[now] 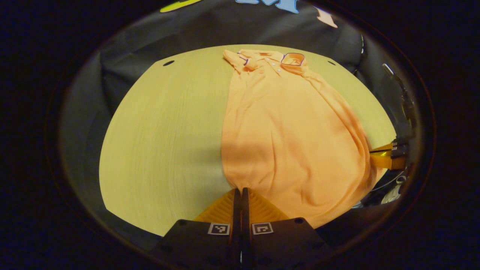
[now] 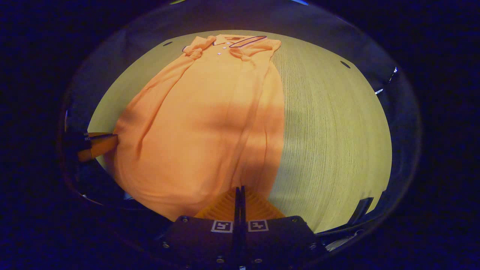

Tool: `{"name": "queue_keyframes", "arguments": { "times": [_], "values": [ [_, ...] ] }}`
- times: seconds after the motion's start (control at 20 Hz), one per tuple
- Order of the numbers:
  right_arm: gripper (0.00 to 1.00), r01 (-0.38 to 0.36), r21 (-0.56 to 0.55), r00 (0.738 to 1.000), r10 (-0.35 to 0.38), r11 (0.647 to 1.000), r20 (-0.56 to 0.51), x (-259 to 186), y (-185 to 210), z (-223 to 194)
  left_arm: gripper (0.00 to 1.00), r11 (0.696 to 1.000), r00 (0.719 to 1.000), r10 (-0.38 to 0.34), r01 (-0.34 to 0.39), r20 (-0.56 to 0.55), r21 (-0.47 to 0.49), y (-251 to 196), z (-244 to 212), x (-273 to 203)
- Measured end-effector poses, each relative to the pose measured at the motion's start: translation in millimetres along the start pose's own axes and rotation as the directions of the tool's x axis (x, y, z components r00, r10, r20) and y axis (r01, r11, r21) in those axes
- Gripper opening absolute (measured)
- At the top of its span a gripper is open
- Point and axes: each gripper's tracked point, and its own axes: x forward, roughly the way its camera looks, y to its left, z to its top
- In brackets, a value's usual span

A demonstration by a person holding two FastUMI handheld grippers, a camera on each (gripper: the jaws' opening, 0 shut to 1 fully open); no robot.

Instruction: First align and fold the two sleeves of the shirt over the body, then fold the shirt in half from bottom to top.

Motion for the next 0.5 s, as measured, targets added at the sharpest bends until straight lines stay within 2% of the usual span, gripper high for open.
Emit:
{"name": "queue_keyframes", "arguments": {
  "times": [0.3,0.5],
  "values": [
    [0.00,-0.017,0.036,1.000,0.017,0.999,-0.002,0,0,6,0.06,1.000,1.000,0.024,-0.024,-0.016,-0.006,5,8,3],
    [0.00,-0.021,0.062,0.999,0.018,0.998,0.040,-6,-4,36,0.07,1.000,0.999,0.025,-0.025,0.033,-0.019,7,46,3]
  ]
}}
